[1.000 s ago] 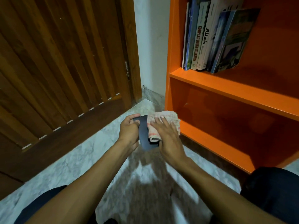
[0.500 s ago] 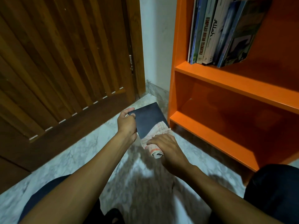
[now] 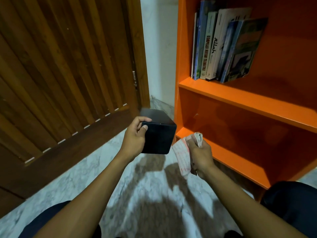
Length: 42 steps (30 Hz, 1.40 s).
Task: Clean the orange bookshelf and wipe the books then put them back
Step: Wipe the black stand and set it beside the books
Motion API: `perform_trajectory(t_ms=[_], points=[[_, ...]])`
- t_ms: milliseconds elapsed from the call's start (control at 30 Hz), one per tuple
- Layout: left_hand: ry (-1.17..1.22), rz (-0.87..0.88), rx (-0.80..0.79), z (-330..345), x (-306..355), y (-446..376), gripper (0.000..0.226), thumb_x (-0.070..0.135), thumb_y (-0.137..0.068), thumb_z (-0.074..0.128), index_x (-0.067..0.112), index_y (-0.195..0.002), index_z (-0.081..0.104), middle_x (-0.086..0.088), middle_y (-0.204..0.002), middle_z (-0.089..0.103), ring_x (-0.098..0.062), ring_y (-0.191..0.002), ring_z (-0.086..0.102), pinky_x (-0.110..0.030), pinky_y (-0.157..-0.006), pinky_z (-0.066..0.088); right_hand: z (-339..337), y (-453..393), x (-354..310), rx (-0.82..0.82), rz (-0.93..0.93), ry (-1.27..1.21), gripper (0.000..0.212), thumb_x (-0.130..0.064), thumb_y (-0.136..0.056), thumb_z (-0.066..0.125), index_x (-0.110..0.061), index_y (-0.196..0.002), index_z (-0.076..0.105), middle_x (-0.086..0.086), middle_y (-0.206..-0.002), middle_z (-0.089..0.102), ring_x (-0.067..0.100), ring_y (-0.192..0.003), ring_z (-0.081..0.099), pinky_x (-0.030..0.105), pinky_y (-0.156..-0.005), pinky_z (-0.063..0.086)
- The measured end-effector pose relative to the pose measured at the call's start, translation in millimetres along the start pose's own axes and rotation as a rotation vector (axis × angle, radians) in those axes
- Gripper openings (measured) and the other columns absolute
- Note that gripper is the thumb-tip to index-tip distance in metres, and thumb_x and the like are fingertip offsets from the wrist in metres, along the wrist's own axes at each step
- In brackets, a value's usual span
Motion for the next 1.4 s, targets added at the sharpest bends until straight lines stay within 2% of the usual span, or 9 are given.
perform_trajectory(t_ms=[133, 367, 600, 733, 833, 900, 1000, 1200, 1400], points=[[-0.076, 0.092, -0.013, 1.4, 6.9, 4.1, 0.021, 0.009, -0.105, 0.042, 0.021, -0.113, 0.057, 0.000, -0.116, 0.061, -0.015, -0.103, 0.058, -0.018, -0.064, 0.050, -6.6, -9.4, 13.5, -0.107, 0.112, 0.167, 0.020, -0.012, -0.104, 0.045, -0.026, -0.091, 0.052, -0.001, -0.055, 0.042, 0.016, -0.047, 0.035, 0.027, -0.045, 0.029], [-0.190, 0.133, -0.082, 18.5, 0.4, 26.0, 0.022, 0.009, -0.104, 0.043, 0.024, -0.110, 0.057, 0.001, -0.110, 0.062, -0.010, -0.096, 0.059, -0.012, -0.064, 0.046, -36.5, -13.7, 143.8, -0.211, 0.439, 0.696, 0.030, -0.012, -0.091, 0.062, 0.008, -0.112, 0.053, 0.020, -0.091, 0.060, 0.027, -0.072, 0.058, 0.031, -0.051, 0.040], [-0.228, 0.121, -0.158, 34.9, -8.6, 47.6, 0.022, 0.009, -0.104, 0.043, 0.023, -0.113, 0.057, 0.005, -0.104, 0.065, -0.004, -0.095, 0.062, -0.009, -0.062, 0.046, -46.4, 7.3, 237.9, -0.182, 0.487, 0.881, 0.039, -0.039, -0.093, 0.055, -0.014, -0.123, 0.051, 0.013, -0.123, 0.059, 0.032, -0.111, 0.058, 0.037, -0.091, 0.048], [-0.249, 0.148, -0.193, 41.7, -11.8, 44.0, 0.023, 0.007, -0.103, 0.043, 0.022, -0.114, 0.058, 0.006, -0.101, 0.065, 0.001, -0.092, 0.061, -0.009, -0.061, 0.045, -17.7, 31.1, 273.9, -0.436, 0.367, 1.044, 0.046, -0.035, -0.100, 0.049, -0.015, -0.141, 0.045, 0.012, -0.142, 0.050, 0.031, -0.128, 0.048, 0.034, -0.104, 0.038], [-0.286, 0.197, -0.215, 47.8, -12.8, 38.3, 0.024, 0.006, -0.102, 0.044, 0.021, -0.113, 0.059, 0.007, -0.098, 0.065, -0.002, -0.089, 0.061, -0.010, -0.061, 0.044, 12.8, 54.6, 276.9, -0.681, 0.337, 1.036, 0.046, -0.034, -0.103, 0.043, -0.005, -0.138, 0.051, 0.021, -0.146, 0.042, 0.040, -0.140, 0.030, 0.041, -0.121, 0.010], [-0.317, 0.234, -0.233, 53.2, -12.6, 34.7, 0.024, 0.005, -0.102, 0.045, 0.020, -0.113, 0.059, 0.010, -0.094, 0.064, -0.003, -0.083, 0.062, -0.011, -0.059, 0.042, 6.8, 51.0, 262.8, -0.606, 0.433, 0.893, 0.033, -0.032, -0.099, 0.049, -0.008, -0.116, 0.065, 0.021, -0.129, 0.057, 0.041, -0.128, 0.046, 0.050, -0.119, 0.022], [-0.369, 0.269, -0.264, 62.2, -10.9, 31.3, 0.024, 0.007, -0.103, 0.043, 0.022, -0.114, 0.058, 0.014, -0.090, 0.063, -0.004, -0.078, 0.061, -0.013, -0.057, 0.041, -35.5, 8.0, 203.3, -0.177, 0.417, 0.771, 0.011, -0.015, -0.092, 0.059, -0.012, -0.084, 0.065, 0.011, -0.096, 0.069, 0.019, -0.078, 0.061, 0.035, -0.080, 0.057], [-0.484, 0.353, -0.338, 80.5, 12.8, 30.4, 0.023, 0.017, -0.106, 0.040, 0.034, -0.115, 0.053, 0.011, -0.081, 0.061, -0.015, -0.063, 0.055, -0.030, -0.054, 0.038, -69.0, -61.5, 21.6, 0.074, 0.061, 0.548, 0.030, -0.021, -0.089, 0.063, -0.013, -0.066, 0.046, 0.015, -0.065, 0.049, 0.021, -0.063, 0.046, 0.045, -0.062, 0.042], [-0.864, 0.596, -0.447, 103.7, 73.7, 43.0, 0.045, 0.004, -0.086, 0.050, 0.033, -0.121, 0.051, 0.004, -0.105, 0.067, -0.023, -0.078, 0.059, -0.035, -0.058, 0.037, -29.0, -45.8, -137.5, -0.041, -0.206, 0.491, 0.023, -0.028, -0.091, 0.068, -0.017, -0.073, 0.060, 0.002, -0.068, 0.061, 0.020, -0.065, 0.058, 0.047, -0.072, 0.054]])
Point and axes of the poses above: each hand's wrist, its own y-axis away from the middle knuckle, its own z-axis out of the palm, x = y × z, the point moved 9 cm from there along -y, towards the middle knuckle
